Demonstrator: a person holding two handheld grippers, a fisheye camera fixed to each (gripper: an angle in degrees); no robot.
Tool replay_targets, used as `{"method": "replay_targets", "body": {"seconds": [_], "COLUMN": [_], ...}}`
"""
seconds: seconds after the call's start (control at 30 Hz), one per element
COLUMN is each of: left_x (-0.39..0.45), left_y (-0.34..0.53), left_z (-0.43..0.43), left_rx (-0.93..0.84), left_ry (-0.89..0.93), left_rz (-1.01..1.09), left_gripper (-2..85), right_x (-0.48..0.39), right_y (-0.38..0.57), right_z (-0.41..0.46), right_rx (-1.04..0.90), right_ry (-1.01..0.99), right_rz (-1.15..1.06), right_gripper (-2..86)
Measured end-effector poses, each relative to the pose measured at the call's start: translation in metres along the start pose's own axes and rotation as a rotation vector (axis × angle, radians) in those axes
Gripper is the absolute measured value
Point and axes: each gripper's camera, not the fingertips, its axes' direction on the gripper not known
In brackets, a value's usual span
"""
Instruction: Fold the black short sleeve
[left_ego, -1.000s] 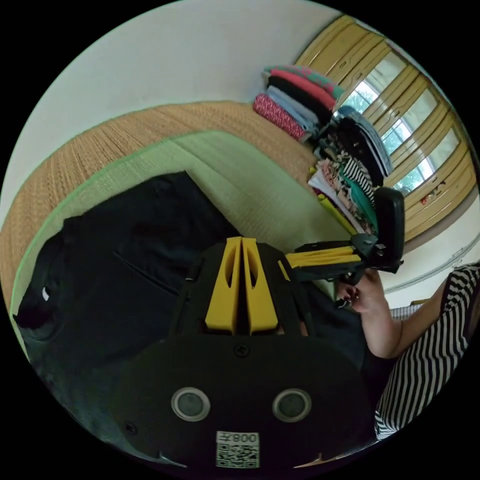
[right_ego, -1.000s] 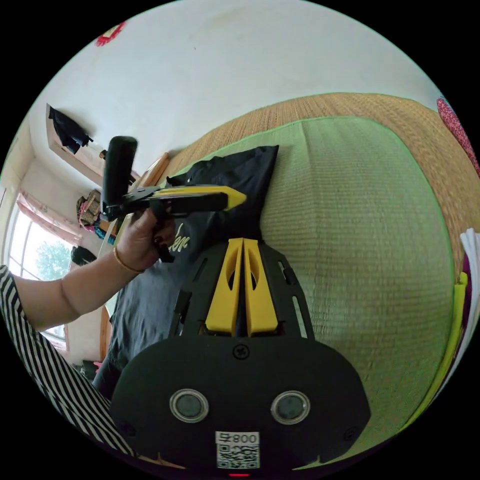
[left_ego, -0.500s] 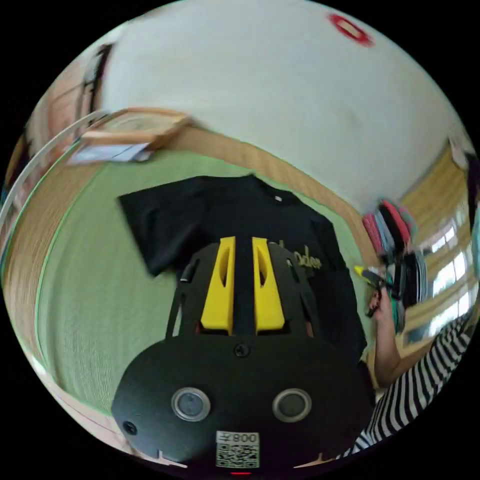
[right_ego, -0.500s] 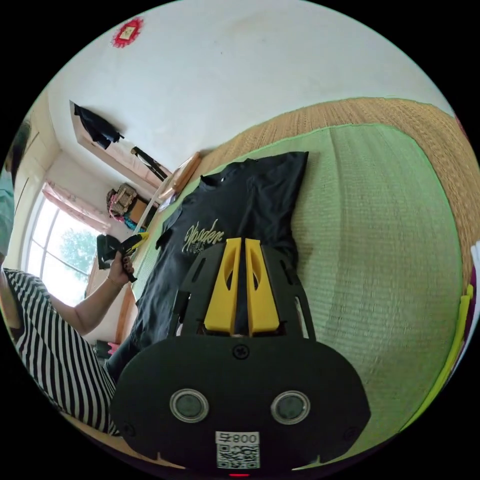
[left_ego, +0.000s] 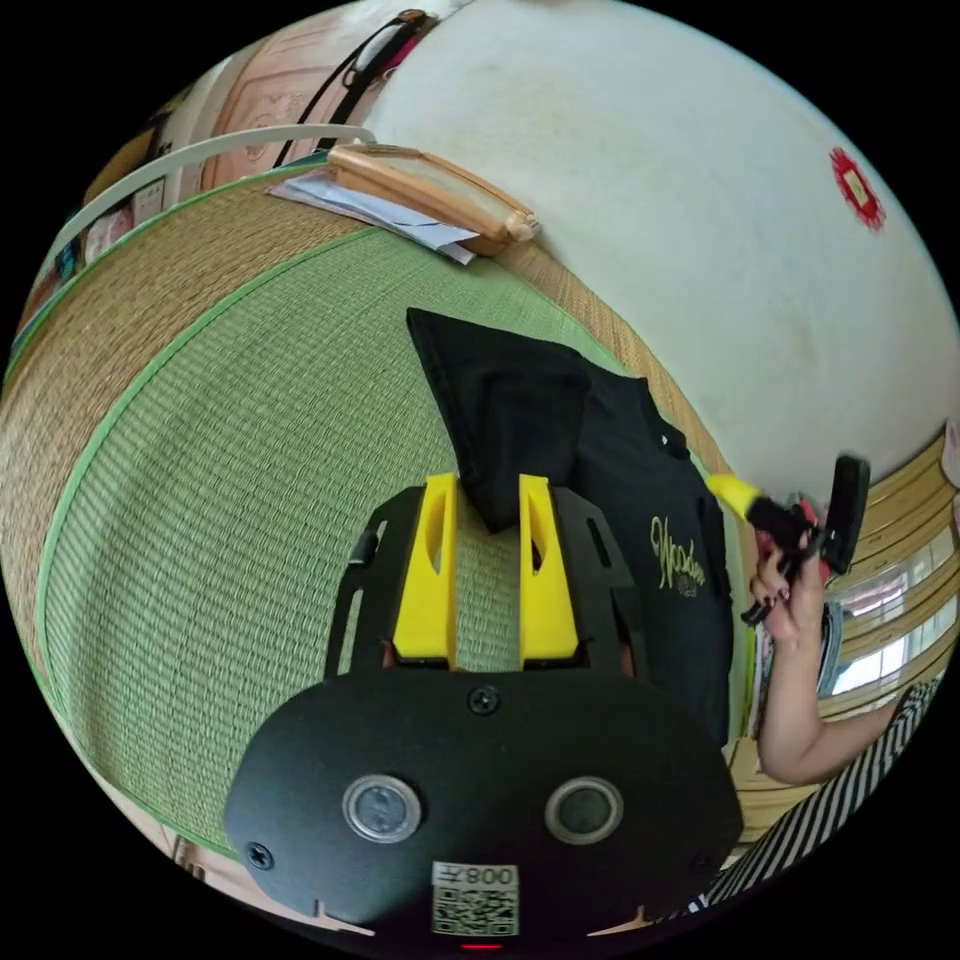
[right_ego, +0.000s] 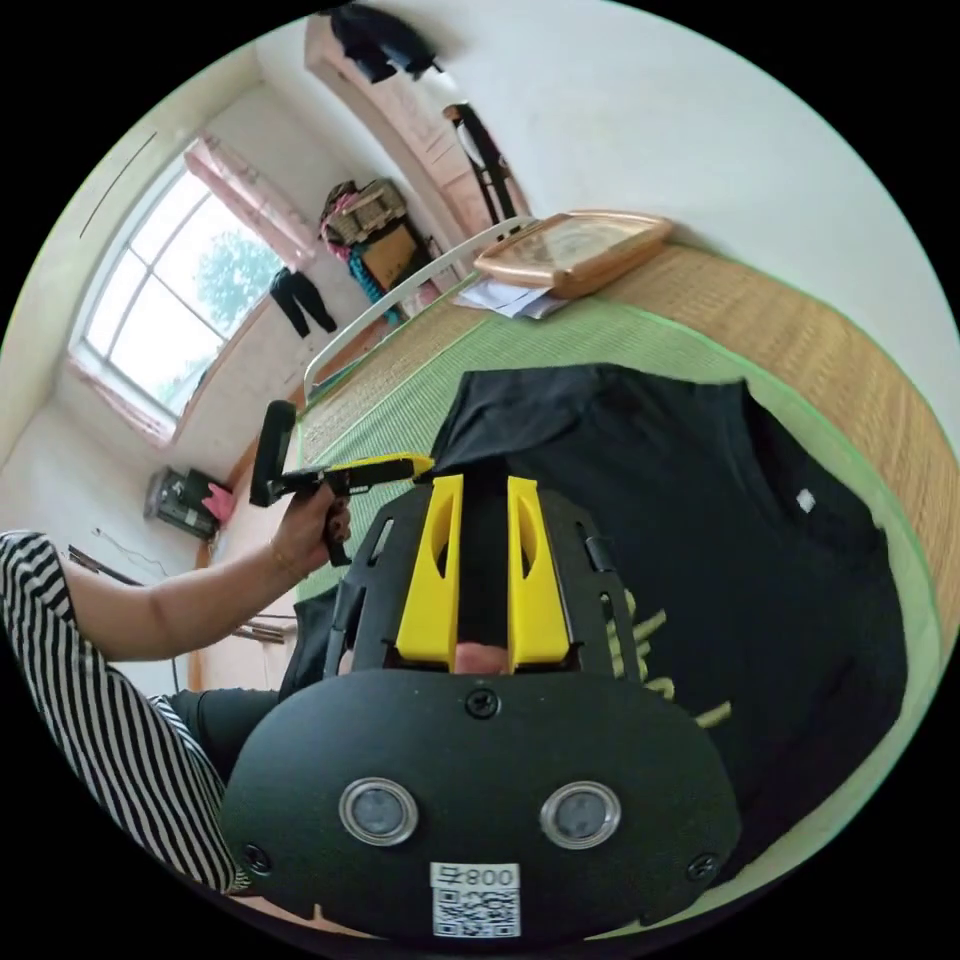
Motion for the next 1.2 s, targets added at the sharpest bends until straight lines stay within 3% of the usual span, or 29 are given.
{"method": "replay_targets", "body": {"seconds": [0.27, 0.4, 0.6, 0.8, 0.93, 1.2], "left_x": [-0.032, -0.044, -0.074, -0.096, -0.107, -0.053], "left_y": [0.001, 0.000, -0.004, -0.010, -0.014, -0.038], "left_z": [0.037, 0.051, 0.068, 0.081, 0.074, 0.068], "left_rx": [-0.008, -0.010, -0.009, -0.009, 0.084, 0.105], "left_ry": [-0.057, -0.095, -0.027, 0.011, 0.112, 0.137], "left_rz": [0.017, 0.014, -0.015, -0.028, -0.030, 0.308], "left_gripper": [7.1, 5.0, 2.2, 0.8, 0.6, 0.4], "right_x": [-0.076, -0.091, -0.104, -0.058, -0.013, 0.085], "right_y": [-0.190, -0.228, -0.260, -0.282, -0.278, -0.211], "right_z": [0.103, 0.134, 0.122, 0.086, 0.023, -0.086], "right_rx": [-0.228, -0.325, -0.277, -0.245, -0.098, 0.115], "right_ry": [0.100, 0.221, 0.325, 0.071, -0.145, -0.337], "right_rz": [-0.147, -0.154, -0.176, -0.058, 0.025, 0.155], "right_gripper": [8.9, 8.5, 4.5, 1.4, 0.9, 0.9]}}
